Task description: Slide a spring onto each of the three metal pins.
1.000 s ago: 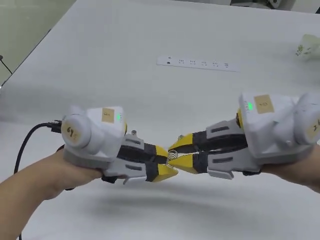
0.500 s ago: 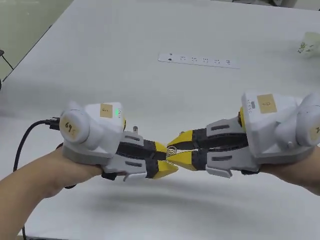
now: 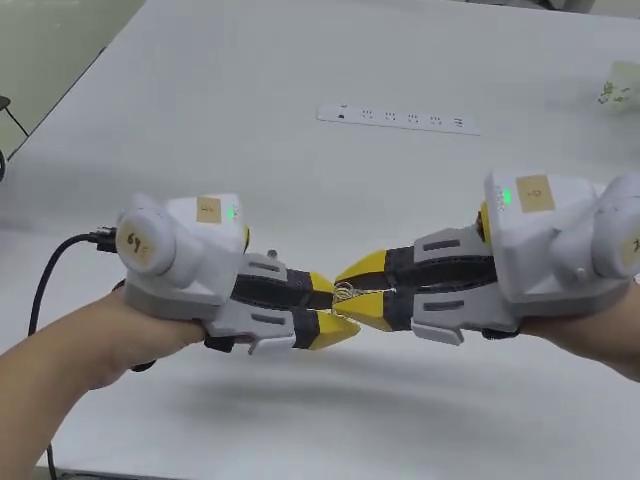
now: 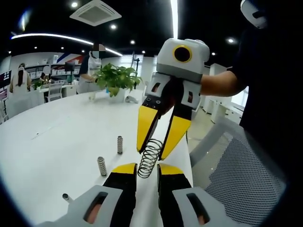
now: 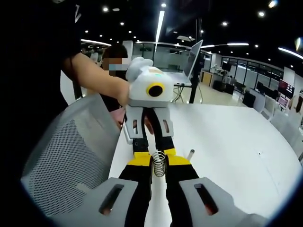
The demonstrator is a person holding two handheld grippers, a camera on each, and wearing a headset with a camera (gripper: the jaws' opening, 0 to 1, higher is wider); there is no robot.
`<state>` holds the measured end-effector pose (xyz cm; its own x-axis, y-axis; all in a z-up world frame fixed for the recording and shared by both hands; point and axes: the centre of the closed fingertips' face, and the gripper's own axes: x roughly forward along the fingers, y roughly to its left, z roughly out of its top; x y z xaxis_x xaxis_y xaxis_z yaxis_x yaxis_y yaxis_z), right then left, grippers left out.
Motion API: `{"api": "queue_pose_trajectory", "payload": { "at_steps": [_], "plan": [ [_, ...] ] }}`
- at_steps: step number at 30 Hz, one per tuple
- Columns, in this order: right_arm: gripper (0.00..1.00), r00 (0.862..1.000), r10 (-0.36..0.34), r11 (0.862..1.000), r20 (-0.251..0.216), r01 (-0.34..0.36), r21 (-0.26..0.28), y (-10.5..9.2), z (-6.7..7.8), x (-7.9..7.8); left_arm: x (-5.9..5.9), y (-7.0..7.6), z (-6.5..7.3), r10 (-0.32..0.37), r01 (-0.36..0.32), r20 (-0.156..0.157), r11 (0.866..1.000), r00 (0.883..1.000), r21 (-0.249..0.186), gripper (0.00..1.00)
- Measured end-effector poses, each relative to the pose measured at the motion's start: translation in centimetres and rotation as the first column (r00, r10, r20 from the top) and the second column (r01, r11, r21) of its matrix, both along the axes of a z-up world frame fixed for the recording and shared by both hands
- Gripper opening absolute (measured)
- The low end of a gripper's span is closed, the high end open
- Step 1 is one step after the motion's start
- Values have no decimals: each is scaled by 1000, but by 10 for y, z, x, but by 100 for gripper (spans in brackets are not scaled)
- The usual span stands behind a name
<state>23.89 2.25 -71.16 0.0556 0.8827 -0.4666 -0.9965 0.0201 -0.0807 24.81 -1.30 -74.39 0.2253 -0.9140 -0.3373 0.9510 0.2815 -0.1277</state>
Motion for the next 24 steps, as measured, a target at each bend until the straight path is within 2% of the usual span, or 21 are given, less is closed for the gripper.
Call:
{"api": "queue_pose_trajectory", "payload": {
  "at_steps": [12, 19, 24],
  "plan": [
    [8, 1000, -18, 1000, 2, 18, 6, 1, 1, 3, 4, 6, 1, 38, -38, -1, 999, 999, -5, 22],
    [8, 999, -36, 999, 9, 36, 11, 1, 2, 7, 9, 17, -1, 78, -78, 4, 997, 997, 7, 34],
    [8, 999, -50, 999, 11, 50, 15, 0, 1, 10, 11, 25, 1, 108, -108, 11, 994, 994, 1, 41]
  ]
}}
